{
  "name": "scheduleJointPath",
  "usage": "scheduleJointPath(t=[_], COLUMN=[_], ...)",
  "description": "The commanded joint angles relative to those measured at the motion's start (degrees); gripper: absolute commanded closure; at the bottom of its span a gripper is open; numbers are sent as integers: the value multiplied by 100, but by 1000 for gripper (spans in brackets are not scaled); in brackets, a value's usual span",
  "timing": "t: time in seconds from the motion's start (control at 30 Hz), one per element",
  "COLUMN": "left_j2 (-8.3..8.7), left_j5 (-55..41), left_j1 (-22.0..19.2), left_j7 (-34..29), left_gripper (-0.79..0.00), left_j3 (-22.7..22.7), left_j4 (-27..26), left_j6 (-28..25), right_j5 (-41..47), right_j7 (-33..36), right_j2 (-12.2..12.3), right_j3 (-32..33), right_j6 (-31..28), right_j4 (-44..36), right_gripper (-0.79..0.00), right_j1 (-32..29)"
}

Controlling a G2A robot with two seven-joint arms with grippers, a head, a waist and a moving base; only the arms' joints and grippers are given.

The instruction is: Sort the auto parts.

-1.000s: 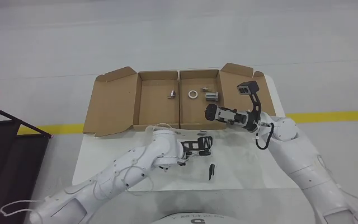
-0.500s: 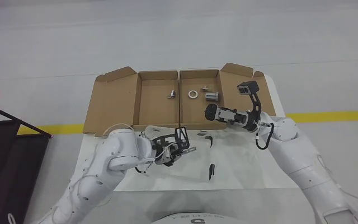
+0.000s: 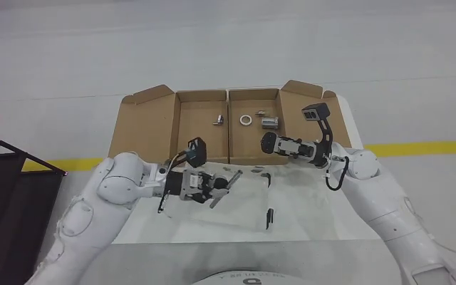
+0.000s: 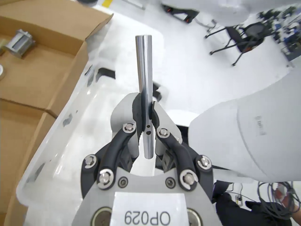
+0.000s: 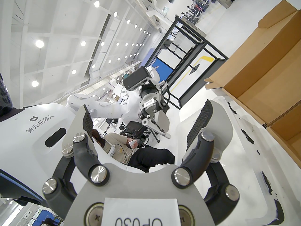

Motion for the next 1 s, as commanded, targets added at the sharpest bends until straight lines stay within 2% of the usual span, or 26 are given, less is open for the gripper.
scheduleJointPath(t=[0.0,0.17,0.27,0.7,0.77,0.8,0.97], left_j2=[123,419,614,614,621,656,656], left_j5=[-680,-1665,-2288,-2288,-3557,-3748,-3748], left_j1=[-255,-668,-880,-880,-793,-1143,-1143], left_j7=[158,598,1047,1047,1132,818,818], left_gripper=[0,0,0,0,0,0,0], left_j3=[243,658,1101,1101,1367,1487,1487], left_j4=[272,854,989,989,1591,1791,1791], left_j6=[-155,-596,-1046,-1046,-1129,-816,-816], right_j5=[0,0,0,0,0,0,0], right_j7=[0,0,0,0,0,0,0], right_j2=[0,0,0,0,0,0,0], right_j3=[0,0,0,0,0,0,0], right_j6=[0,0,0,0,0,0,0], right_j4=[0,0,0,0,0,0,0], right_gripper=[-785,-785,-785,-785,-785,-785,-785], right_j1=[0,0,0,0,0,0,0])
